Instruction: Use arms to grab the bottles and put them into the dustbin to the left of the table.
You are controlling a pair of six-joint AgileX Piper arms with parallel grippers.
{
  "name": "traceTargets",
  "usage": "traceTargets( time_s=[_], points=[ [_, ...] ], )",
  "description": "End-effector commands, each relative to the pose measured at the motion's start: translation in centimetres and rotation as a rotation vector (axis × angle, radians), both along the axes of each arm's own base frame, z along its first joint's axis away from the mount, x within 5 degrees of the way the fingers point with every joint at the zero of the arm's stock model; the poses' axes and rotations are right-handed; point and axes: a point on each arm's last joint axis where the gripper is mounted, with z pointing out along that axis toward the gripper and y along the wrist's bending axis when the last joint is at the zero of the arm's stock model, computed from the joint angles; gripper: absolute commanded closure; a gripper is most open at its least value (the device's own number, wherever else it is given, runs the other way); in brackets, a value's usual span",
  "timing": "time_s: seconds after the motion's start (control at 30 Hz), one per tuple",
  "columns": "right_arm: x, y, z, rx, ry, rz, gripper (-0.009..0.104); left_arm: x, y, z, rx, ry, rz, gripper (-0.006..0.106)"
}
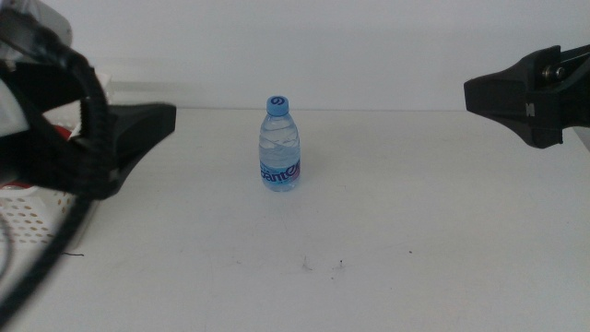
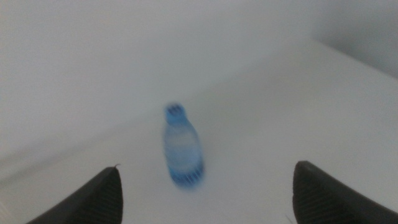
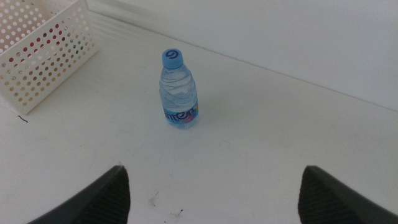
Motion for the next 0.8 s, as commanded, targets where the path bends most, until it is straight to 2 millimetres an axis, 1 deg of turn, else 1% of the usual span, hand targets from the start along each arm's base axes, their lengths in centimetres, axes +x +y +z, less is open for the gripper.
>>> traceTargets(
  time_s=[0.0, 0.03, 0.1, 0.13, 0.23, 0.33, 0.43, 0.67, 0.77],
  points=[
    [-0.2, -0.1, 0.4, -0.001, -0.019, 0.003, 0.005, 0.8, 0.0, -1.3, -0.038, -0.089, 0.039, 0.007],
    [-0.2, -0.1, 0.4, -0.003, -0.02, 0.002, 0.005, 1.0, 0.0, -2.1, -0.056, -0.11, 0.058, 0.007],
    [-0.2, -0.1, 0.4, -0.003, -0.02, 0.002, 0.005, 1.4, 0.0, -4.8, -0.111, -0.136, 0.099, 0.007],
    [-0.2, -0.1, 0.4, -0.003, -0.02, 0.002, 0.005, 1.4, 0.0, -5.9, -0.158, -0.146, 0.117, 0.007],
    [-0.2, -0.1, 0.4, -0.004, -0.021, 0.002, 0.005, 1.0, -0.2, -10.3, -0.248, -0.144, 0.108, 0.007],
    [-0.2, -0.1, 0.4, -0.003, -0.02, 0.002, 0.005, 0.7, -0.2, -13.1, -0.302, -0.14, 0.101, 0.007],
    [-0.2, -0.1, 0.4, -0.003, -0.02, 0.002, 0.005, 0.9, -0.3, -14.3, -0.275, -0.089, 0.11, 0.007],
    [-0.1, -0.1, 0.4, -0.004, -0.018, 0.002, 0.005, 1.6, -0.9, -15.8, -0.182, -0.046, 0.09, 0.007],
    [-0.1, -0.1, 0.4, -0.004, -0.018, 0.002, 0.005, 2.3, -1.3, -16.6, -0.188, -0.014, 0.093, 0.007]
  ],
)
